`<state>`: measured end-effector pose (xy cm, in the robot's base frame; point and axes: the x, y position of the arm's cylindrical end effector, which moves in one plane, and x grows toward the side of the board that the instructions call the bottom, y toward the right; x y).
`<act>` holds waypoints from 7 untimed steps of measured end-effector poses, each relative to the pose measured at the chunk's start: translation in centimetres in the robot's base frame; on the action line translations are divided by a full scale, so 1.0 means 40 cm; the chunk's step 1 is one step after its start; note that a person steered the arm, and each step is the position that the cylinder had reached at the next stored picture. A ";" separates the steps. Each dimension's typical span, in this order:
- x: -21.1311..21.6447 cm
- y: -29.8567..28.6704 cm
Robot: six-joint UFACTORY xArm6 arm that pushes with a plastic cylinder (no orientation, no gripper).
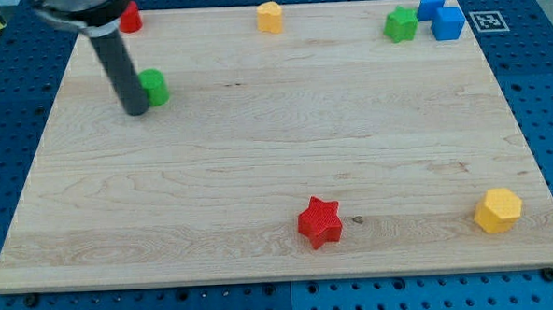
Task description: Slide the green circle towards the top right
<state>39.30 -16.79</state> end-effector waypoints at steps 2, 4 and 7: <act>-0.057 -0.113; -0.110 -0.143; -0.111 0.194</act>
